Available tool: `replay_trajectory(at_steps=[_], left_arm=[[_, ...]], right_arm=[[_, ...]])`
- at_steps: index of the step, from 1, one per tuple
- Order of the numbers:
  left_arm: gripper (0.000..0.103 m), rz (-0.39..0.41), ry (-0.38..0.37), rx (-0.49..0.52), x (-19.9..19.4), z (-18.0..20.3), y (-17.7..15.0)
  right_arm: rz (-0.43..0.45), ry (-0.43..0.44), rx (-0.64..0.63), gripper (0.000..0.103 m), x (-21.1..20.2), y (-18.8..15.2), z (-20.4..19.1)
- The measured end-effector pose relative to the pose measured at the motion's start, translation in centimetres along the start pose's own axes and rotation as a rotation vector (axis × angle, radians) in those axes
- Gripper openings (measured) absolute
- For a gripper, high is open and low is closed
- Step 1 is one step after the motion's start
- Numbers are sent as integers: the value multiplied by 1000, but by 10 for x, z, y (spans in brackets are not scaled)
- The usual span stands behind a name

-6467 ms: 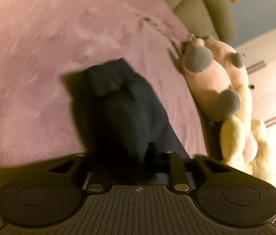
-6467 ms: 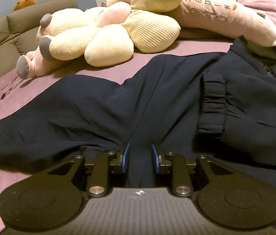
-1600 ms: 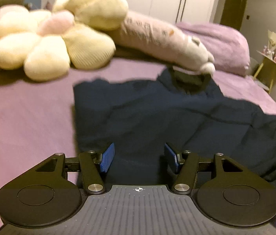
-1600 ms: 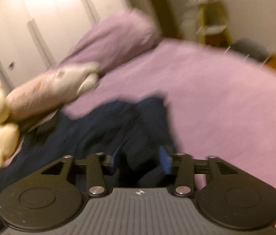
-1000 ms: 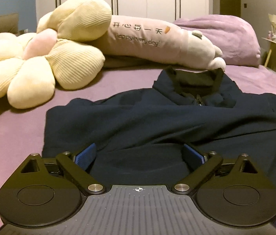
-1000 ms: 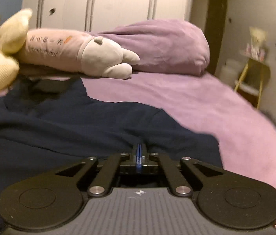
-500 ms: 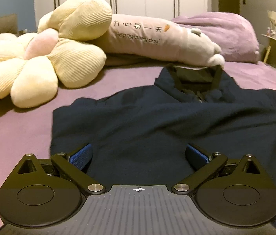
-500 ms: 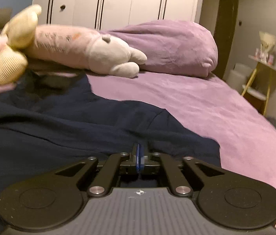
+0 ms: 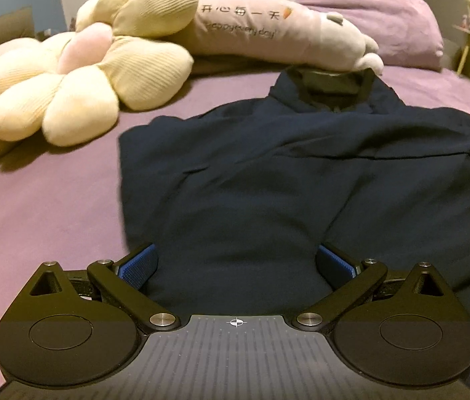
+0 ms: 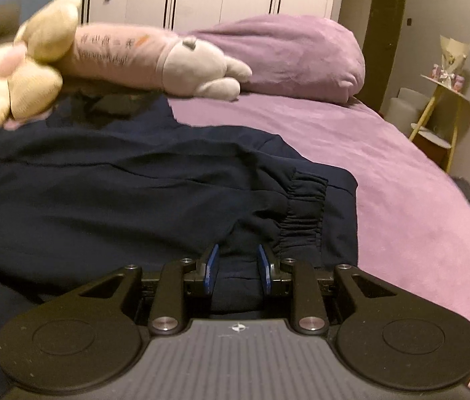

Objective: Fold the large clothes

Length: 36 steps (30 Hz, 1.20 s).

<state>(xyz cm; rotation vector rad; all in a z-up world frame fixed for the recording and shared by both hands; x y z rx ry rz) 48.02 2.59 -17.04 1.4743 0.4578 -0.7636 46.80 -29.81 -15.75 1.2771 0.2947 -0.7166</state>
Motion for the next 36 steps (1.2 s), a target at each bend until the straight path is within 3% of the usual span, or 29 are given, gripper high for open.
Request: replay_trajectory(at_steps=[2,4,8,12,15,18,22,26,33,36], left_arm=[[103,17,-27,-4,-30,2,-9],[103,35,-111,-39,-64,3,-26],[103,13,-257,-117,-141,-7,-94],[103,-36,-223,-216,-204,-30,-164],[103,-50,-221,-347,-235,-45,-205],[103,-70,-215,-429,-250,-54,-232],[103,-71,-252,-429,-260,-52,-245],[82,-96,-275,-436,-259,-49,-252],[64,-105,-342,-517,-266,-57,-261],[63,-118,-393,-518,-265,-61,-261]], right_arm=[[-35,10,19,25,-16,4,6],[-66,74,128,43,-48,-2,26],[-100,228,318,53,-125,-54,78],[-219,239,399,57,-182,-136,132],[-327,233,471,57,-210,-192,162],[-414,205,518,57,-225,-231,179],[-457,236,539,57,-238,-257,182],[-468,292,536,50,-241,-264,180],[-507,384,604,32,-243,-268,182],[-522,429,629,31,-241,-267,180]])
Point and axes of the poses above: each gripper's, at about its wrist camera, not at the fingertips, and x roughly the way its jaws point, z to its right, y to its top, the point moved 7 cm from there along x, roughly the way its jaws point, and after that the axes turned 15 degrees about -y, right-handed, at the moved point
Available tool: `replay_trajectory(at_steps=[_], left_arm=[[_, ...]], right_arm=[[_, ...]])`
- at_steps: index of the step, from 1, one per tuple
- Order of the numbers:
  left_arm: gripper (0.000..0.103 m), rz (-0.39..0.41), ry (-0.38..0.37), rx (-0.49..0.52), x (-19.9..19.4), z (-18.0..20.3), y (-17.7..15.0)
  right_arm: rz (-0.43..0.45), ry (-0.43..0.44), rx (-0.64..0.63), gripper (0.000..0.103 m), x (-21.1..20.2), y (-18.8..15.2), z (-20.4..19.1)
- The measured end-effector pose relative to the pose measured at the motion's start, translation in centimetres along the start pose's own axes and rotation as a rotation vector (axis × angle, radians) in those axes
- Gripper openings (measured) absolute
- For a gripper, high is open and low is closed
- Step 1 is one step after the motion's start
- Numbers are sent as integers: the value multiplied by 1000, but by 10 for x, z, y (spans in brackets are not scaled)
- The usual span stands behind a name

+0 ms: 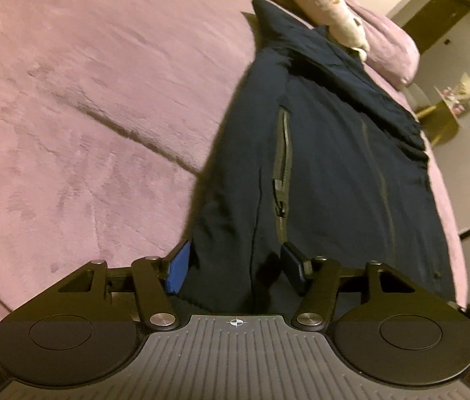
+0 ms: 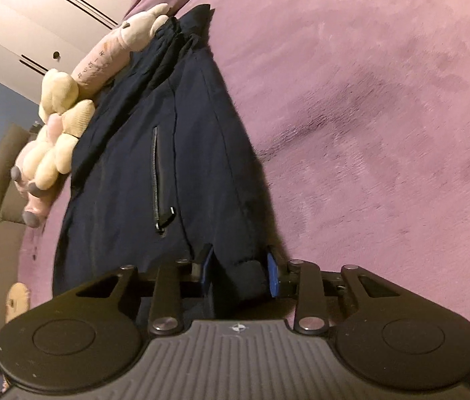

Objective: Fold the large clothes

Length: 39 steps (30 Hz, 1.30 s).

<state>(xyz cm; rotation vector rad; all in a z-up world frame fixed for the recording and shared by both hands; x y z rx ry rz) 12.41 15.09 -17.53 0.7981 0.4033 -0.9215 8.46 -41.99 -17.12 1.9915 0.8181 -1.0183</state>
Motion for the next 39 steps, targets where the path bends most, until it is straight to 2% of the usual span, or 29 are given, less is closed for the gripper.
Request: replay_trajectory(at_steps=[3,8,10,12,13,14,15,19,24,30,35,39], left_arm=[[63,-39,16,-3,4,-8,1],[64,-67,1,-23,11,-8,4],[61,-73,-3,-14,13,-5,5],[43,-81,4,4,13,-2,5],[37,-80,-1,4,12,-1,6],[27,-78,-20,-8,11,0,7],[24,-77,-41,-26,10,2,8],[20,-29,-138,-72,0,16,19],[19,97,-250,-91,-17,44,54],[18,200,-267,-90,-20,61,106],[18,264,-238,-110,-5,61,151],[18,277,-196,-139,20,52,182]], right_arm=[[-24,0,8,33,7,1,-1],[-49,22,-2,35,11,2,-6],[-42,20,-27,31,11,2,-10],[-31,21,-52,25,11,2,-14],[-25,21,-62,23,11,2,-16],[-17,28,-71,22,10,2,-19],[-11,42,-76,21,8,3,-23],[14,112,-86,19,-2,8,-40],[71,187,-80,19,-18,30,-64],[198,234,-49,18,-34,87,-91],[277,192,-3,18,-25,137,-111],[286,149,49,19,-3,170,-119]])
Point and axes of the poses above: each gripper's, at about its wrist camera, not at the fingertips, and x roughly the way its jaws point, z to its right, y to its top, the point moved 7 cm from there along x, roughly the way its jaws point, and after that the axes turned 15 degrees about -y, right-handed, at the moved point
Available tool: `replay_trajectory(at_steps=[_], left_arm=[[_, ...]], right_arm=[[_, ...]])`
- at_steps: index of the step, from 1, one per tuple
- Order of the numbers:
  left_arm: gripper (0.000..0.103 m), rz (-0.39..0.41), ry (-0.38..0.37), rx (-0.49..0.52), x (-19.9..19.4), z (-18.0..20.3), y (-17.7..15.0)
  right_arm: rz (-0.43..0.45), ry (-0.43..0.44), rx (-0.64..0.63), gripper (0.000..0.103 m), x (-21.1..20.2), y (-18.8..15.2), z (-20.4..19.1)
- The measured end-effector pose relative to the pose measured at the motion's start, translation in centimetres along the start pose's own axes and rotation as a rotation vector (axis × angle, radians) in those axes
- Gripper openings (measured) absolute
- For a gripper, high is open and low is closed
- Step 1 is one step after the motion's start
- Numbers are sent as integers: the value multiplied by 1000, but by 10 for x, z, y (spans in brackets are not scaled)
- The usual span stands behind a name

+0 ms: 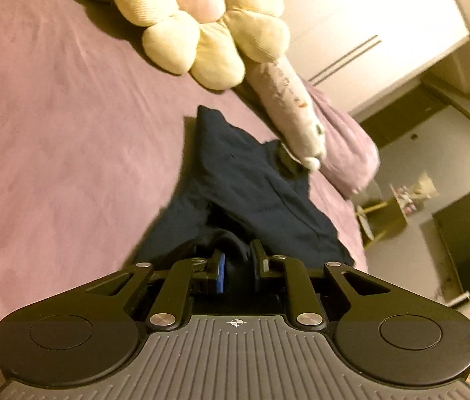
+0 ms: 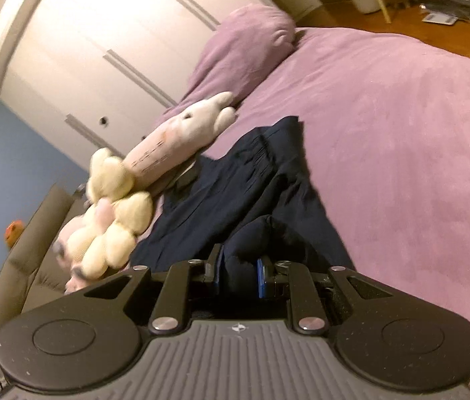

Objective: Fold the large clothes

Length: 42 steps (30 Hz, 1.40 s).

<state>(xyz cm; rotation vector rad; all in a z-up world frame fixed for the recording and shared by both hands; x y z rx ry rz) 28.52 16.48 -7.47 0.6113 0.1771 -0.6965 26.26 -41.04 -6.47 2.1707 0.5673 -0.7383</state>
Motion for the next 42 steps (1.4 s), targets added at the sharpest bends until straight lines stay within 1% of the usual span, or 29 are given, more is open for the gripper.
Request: replay_trajectory(at_steps=[3,7,11,13,17,22,23,25,26,27,28,29,30,31,32,33,34,37,39,42], left_arm=[[18,-1,45,-6,34,-8,14],[18,-7,109,-33,72,-28,24],[18,-21,168,-72,104,-54,26],[19,-23,187,-88,114,-64,25],[23,-7,184,-133,124,-76,27],[27,-10,202,-159,132,-80,31],[29,-7,201,-170,134,-81,32],[39,6,183,-187,132,-79,34],[52,17,161,-189,128,-77,35],[65,29,141,-179,125,-73,36],[69,44,123,-152,119,-68,37],[72,54,117,-119,112,-64,39],[73,61,111,-88,106,-59,41],[74,66,103,-58,101,-55,42],[79,66,97,-28,96,-52,43],[82,62,103,2,94,-50,43],[84,50,109,19,94,-49,42],[87,-5,134,61,103,-51,34],[96,-36,162,99,115,-54,29],[97,-80,215,153,132,-59,28]], right_arm=[[3,-49,13,19,28,10,-6],[-16,-119,13,19,74,22,-14],[-36,-174,-9,20,113,26,-20],[-52,-187,-13,20,128,27,-19],[-75,-210,-14,20,154,25,-15],[-69,-227,-5,21,170,19,-10],[-63,-226,-6,21,171,18,-10],[-58,-214,-6,25,171,18,-11],[-64,-200,7,27,168,19,-10],[-70,-181,30,32,165,21,-9],[-71,-154,60,43,159,23,-8],[-56,-110,95,49,147,27,-6],[-21,-82,106,65,136,30,-4],[25,-75,98,73,123,34,-2],[77,-73,73,73,109,37,-1],[112,-69,31,73,99,39,0],[122,-87,-28,73,94,39,-1],[98,-160,-177,73,100,31,-6],[96,-190,-255,73,109,26,-13],[104,-227,-322,73,123,27,-19]])
Point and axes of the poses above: each gripper's, at about its wrist camera, not at the fingertips, and x roughly the way its jaws point, z to its right, y to its top, the point moved 7 cm from there along x, roughly the way its jaws point, and after that the axes turned 15 degrees about -y, right-handed, at the moved point
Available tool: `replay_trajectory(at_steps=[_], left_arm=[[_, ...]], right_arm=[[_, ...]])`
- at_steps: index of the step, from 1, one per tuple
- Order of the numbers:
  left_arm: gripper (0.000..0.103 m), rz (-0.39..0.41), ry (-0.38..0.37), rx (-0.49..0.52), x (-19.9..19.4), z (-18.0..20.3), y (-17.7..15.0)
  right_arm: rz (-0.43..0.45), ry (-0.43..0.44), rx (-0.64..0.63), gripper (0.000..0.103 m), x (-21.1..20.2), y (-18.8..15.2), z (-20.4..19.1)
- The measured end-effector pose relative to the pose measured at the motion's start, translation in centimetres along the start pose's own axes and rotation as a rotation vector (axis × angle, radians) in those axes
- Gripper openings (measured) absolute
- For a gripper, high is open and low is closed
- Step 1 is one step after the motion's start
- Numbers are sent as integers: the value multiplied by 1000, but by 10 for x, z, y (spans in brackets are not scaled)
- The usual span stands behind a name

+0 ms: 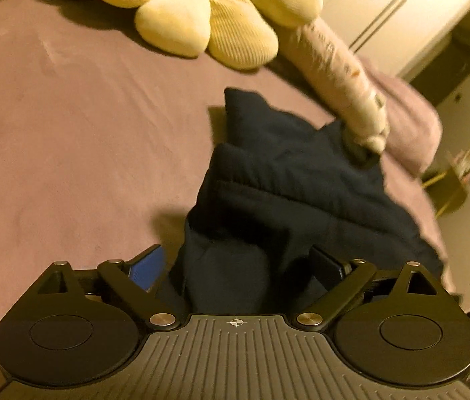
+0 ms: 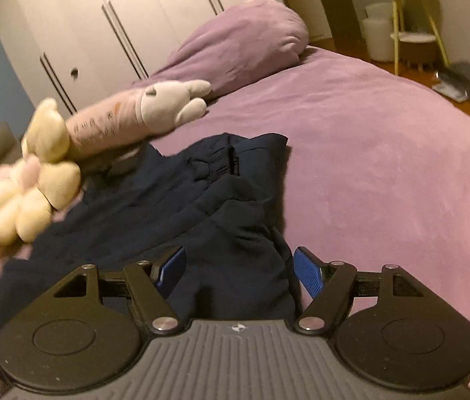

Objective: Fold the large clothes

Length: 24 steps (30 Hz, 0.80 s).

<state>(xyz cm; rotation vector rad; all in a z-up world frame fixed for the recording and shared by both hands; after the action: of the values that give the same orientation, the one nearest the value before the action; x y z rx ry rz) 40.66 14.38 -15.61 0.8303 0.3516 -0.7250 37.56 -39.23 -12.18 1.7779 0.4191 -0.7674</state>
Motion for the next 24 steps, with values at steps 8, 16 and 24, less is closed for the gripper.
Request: replay_trajectory(at_steps=[8,16,24], left_arm=[[42,-8,-23,-22,14,-6,4],[24,53,-46,105,-29,39,25],[23,239,-37,279,-31,115,122]], right_arm=[[-13,-7,-71,40,27,-1,-13],[88,-3,-101,9,-17,7,-24],[308,-12,-88,8,-55,102,-57]])
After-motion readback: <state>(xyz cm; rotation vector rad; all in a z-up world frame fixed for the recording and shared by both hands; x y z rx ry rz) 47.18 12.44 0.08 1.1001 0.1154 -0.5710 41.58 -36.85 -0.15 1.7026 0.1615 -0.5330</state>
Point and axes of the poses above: each gripper's, at about its wrist camera, not at the fingertips, and x roughly the way its jaws point, z to its right, y to its top, the point moved 7 cm from there along x, roughly the way its jaws point, and after that the axes turned 15 degrees about -y, right-handed, at the moved point
